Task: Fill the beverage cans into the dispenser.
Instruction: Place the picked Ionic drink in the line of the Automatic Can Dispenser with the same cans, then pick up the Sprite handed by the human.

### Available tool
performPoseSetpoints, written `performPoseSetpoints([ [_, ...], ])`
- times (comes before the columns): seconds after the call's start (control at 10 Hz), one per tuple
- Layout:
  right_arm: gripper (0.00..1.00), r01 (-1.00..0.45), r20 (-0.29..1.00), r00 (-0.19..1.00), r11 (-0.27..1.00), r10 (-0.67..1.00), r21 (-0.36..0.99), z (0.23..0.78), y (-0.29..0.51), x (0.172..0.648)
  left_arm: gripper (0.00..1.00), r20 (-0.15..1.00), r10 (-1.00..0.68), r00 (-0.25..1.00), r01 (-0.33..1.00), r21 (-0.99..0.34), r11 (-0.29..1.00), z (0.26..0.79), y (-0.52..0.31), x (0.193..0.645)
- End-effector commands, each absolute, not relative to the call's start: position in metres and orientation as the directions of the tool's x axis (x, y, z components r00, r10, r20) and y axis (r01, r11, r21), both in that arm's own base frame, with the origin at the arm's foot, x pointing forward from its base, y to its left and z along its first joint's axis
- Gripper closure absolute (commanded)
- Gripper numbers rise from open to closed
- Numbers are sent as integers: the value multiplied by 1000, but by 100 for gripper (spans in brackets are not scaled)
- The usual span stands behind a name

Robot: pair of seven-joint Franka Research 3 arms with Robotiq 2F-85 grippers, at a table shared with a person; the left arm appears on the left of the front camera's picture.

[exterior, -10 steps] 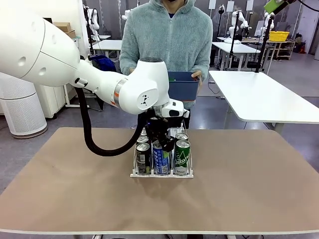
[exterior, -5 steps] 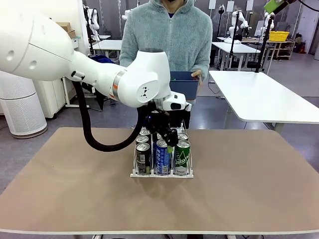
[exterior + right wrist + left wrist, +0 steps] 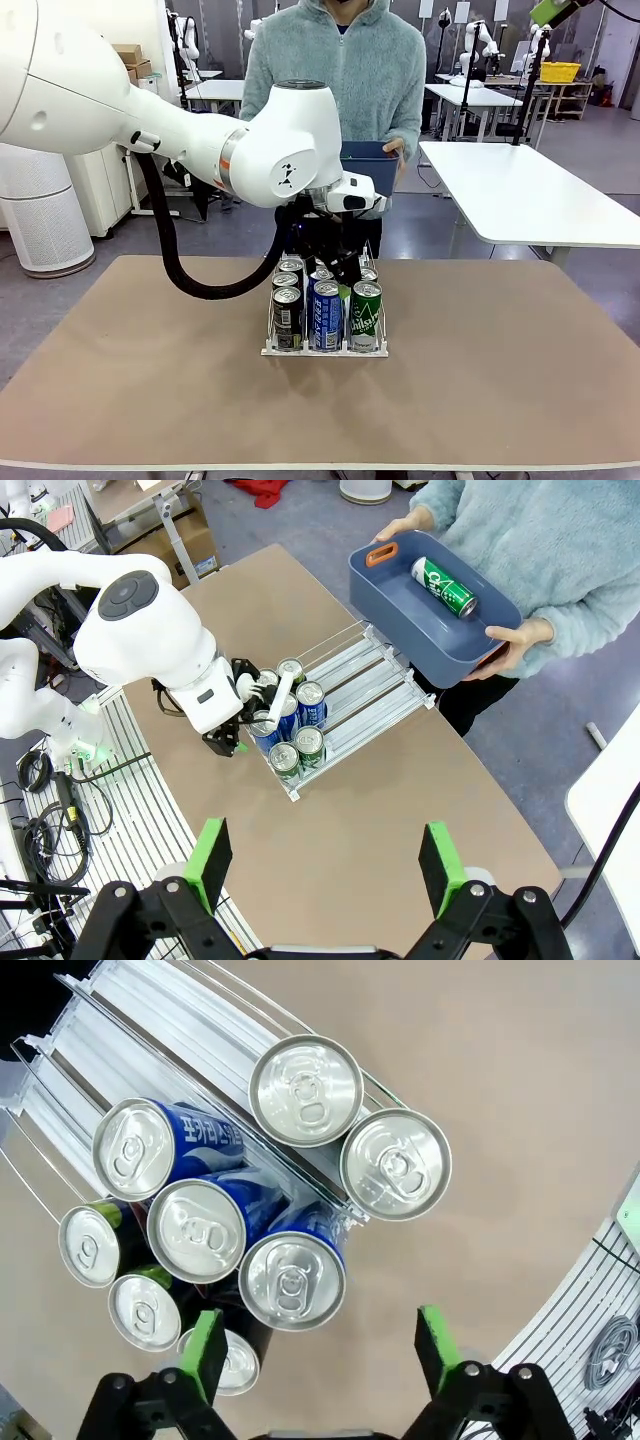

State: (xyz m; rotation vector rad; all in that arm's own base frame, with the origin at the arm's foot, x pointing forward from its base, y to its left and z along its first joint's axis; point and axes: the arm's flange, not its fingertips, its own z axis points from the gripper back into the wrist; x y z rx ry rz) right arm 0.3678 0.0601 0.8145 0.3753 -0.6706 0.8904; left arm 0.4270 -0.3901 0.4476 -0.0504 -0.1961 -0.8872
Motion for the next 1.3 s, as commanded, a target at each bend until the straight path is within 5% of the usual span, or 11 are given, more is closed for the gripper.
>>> performPoseSetpoints([
  [0.0,0,-810,675,453,585,582,40,814,61,366,0,185,-772,608,781,37,623,446,-389,429],
  [0.7,0,-810,675,453,585,582,40,814,61,366,0,191,-765,615,774,34,632,447,-392,429],
  [1.2,0,-810,675,453,585,582,40,814,61,366,0,286,-763,580,783,62,618,530,-312,405],
])
